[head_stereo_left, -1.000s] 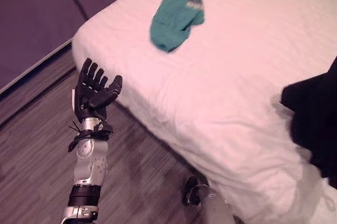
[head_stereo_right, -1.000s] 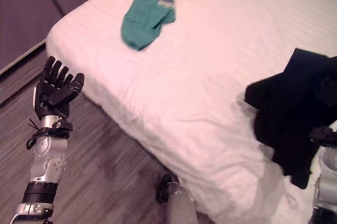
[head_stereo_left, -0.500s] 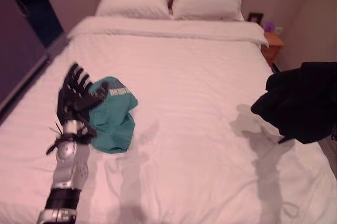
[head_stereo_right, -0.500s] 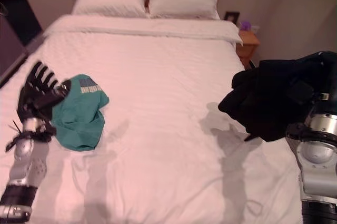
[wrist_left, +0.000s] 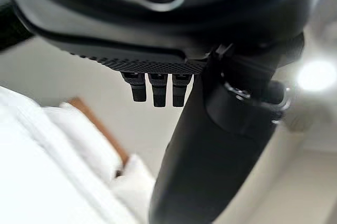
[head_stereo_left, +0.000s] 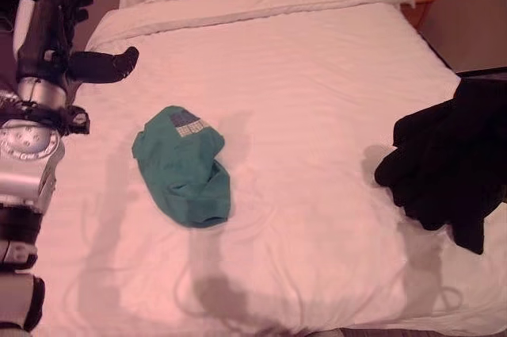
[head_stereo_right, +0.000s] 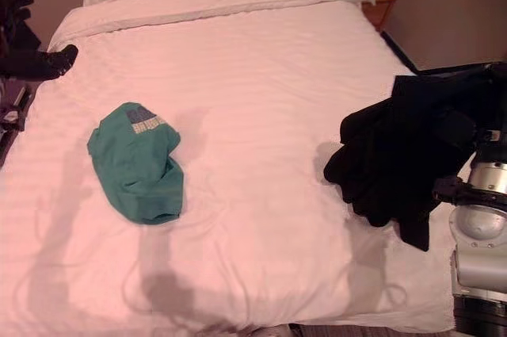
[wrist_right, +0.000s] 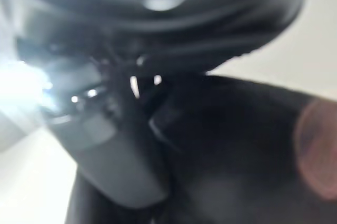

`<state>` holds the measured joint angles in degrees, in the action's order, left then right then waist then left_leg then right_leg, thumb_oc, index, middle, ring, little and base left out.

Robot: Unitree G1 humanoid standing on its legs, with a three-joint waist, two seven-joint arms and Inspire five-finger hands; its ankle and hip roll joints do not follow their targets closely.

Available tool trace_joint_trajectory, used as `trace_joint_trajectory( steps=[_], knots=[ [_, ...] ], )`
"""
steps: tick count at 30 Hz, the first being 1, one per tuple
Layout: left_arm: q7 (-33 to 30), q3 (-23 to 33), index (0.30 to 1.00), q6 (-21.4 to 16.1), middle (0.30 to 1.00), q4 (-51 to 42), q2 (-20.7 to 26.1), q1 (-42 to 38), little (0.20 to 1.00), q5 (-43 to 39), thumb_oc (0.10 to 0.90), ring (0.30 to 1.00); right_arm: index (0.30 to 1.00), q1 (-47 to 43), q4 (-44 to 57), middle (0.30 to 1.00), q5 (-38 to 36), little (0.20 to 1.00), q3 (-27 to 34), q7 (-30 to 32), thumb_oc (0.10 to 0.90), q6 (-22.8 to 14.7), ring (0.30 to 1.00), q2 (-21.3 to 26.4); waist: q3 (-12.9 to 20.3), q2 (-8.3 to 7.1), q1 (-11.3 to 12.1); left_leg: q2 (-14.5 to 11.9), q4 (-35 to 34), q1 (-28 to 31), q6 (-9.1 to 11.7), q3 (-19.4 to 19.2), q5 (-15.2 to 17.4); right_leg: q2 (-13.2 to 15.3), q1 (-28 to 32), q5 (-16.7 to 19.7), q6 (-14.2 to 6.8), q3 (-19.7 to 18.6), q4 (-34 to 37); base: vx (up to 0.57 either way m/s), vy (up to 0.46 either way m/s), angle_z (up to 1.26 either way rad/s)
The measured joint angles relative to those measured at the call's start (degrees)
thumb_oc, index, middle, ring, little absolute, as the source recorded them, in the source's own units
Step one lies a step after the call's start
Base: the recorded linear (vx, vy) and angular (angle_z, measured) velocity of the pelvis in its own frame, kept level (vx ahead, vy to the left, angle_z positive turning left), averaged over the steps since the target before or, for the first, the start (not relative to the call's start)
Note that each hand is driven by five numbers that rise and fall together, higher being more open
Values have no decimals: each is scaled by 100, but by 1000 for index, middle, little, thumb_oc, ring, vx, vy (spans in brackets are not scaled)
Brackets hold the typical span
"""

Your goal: Pick up bed clothes into laundry basket.

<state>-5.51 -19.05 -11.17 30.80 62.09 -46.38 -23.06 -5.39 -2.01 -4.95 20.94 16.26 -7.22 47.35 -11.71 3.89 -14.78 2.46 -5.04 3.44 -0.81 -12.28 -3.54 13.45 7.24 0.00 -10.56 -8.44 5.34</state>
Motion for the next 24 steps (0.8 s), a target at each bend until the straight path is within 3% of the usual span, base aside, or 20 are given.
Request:
trace_joint_trajectory(
  steps=[5, 12, 17, 21, 24],
  knots=[
    [287, -1593, 900, 288, 900, 563, 31, -1215, 900, 934, 800, 900, 300, 17, 13, 300, -6, 300, -30, -77, 400, 11, 300, 32, -91, 160, -17, -171, -5, -118, 157, 26, -108, -196, -4, -35, -40, 43, -25, 21, 39, 10],
    [524, -2374, 900, 358, 900, 877, -161, -1912, 900, 1930, 800, 900, 300, 68, 12, 300, -10, 300, 209, -77, 400, 13, 300, 109, -122, 205, -310, -201, -5, -230, 177, 35, -121, -209, -112, -36, -38, 60, -25, 3, 1, -1],
    [645, -2472, 900, 503, 900, 1561, -666, -1990, 900, 2459, 800, 900, 300, 96, 23, 300, -10, 300, 235, -72, 400, 10, 300, 113, -121, 207, -363, -214, -15, -314, 222, 30, -152, -217, -221, -37, -35, 54, -25, 5, 5, -3],
    [646, -2639, 900, 635, 900, 2354, -999, -1929, 900, 3401, 800, 900, 300, 212, 24, 300, -11, 300, 233, -74, 400, 3, 300, 265, -145, 191, -480, -209, -8, -420, 226, 30, -186, -214, -311, -35, -33, 55, -25, 0, 3, 1],
    [655, -2518, 900, 718, 900, 2750, -1051, -1877, 900, 3397, 800, 900, 300, 273, 26, 300, -45, 300, 263, -73, 400, 2, 300, 355, -216, 99, -502, -229, -5, -457, 228, -1, -189, -230, -387, -13, -3, 27, -25, 15, 1, -9]
  ],
)
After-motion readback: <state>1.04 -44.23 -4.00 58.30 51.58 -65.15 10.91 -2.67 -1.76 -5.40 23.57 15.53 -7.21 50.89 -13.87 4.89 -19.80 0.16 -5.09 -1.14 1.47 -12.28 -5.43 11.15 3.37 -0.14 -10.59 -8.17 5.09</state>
